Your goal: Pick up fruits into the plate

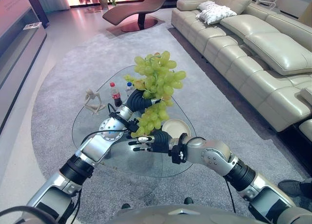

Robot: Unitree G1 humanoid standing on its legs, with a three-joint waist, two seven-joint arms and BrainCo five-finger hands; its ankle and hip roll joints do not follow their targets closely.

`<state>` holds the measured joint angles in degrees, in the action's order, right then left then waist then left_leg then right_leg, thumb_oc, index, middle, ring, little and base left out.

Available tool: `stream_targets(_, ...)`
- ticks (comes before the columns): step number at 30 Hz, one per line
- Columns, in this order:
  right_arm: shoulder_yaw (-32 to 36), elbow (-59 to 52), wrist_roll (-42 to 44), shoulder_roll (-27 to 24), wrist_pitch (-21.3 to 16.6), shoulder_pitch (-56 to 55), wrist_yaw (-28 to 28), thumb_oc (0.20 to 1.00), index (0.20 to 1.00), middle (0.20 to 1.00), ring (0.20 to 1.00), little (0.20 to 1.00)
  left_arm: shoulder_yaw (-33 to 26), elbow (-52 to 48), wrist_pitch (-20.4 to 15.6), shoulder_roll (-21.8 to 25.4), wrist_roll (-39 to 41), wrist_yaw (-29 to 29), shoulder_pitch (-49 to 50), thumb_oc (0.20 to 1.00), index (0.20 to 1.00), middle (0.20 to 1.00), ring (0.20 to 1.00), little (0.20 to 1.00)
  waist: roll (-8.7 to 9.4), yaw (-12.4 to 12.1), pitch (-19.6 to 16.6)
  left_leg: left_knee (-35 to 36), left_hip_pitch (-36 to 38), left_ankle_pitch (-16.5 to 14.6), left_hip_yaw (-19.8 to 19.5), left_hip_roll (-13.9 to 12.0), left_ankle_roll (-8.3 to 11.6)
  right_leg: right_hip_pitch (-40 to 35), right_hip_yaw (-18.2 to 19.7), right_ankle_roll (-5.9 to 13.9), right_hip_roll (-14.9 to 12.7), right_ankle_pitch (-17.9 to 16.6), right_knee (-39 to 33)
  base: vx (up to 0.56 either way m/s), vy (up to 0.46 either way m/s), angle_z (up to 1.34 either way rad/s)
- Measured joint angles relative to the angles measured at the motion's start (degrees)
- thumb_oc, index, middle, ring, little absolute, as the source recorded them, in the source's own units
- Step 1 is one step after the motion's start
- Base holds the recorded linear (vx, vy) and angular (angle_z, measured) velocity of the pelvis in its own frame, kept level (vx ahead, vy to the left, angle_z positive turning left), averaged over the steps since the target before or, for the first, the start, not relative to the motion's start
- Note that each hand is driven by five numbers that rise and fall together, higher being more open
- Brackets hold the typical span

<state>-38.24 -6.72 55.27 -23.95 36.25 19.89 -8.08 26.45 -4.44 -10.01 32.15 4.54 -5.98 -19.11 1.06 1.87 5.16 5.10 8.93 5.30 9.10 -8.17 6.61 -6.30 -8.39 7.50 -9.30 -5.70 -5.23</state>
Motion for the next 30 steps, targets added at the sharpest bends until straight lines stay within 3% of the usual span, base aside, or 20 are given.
stream_targets(9, 7.3, 0.0, -8.8, -2.3, -7.5, -1.3, -0.5, 1.0, 1.0, 1.0, 1.0, 1.0, -4.7, -0.1, -0.2, 0.1, 0.5, -2.1, 0.0, 0.2, 0.2, 0.2, 0.2, 0.2, -0.26, -0.1, 0.1, 0.0, -0.1, 0.0, -0.1, 0.0, -0.07, 0.0, -0.1, 0.0, 0.0, 0.0, 0.0, 0.0, 0.0, 0.0)
stream_targets(15, 10.6, -0.5, -12.6, -2.0, -12.7, -1.7, 3.0, 1.0, 1.0, 1.0, 1.0, 1.0, -6.3, -0.5, -0.2, 0.1, 0.6, -2.8, 1.6, 0.2, 0.2, 0.2, 0.2, 0.2, -0.7, 0.1, 0.3, 0.0, -0.3, 0.0, -0.3, 0.0, -0.06, 0.2, -0.1, 0.01, 0.0, 0.0, 0.0, 0.0, 0.0, 0.0)
stream_targets(30, 8.8, -0.6, -12.4, 0.8, -13.2, -1.4, 5.3, 1.0, 1.0, 1.0, 1.0, 1.0, -5.2, -1.1, 0.0, -2.7, 0.5, -2.1, 2.2, 0.2, 0.2, 0.2, 0.2, 0.2, -1.23, 0.0, 0.7, 0.0, -0.4, 0.0, -0.2, 0.0, -0.06, 0.3, -0.1, 0.02, 0.0, 0.0, 0.0, 0.0, 0.0, 0.0)
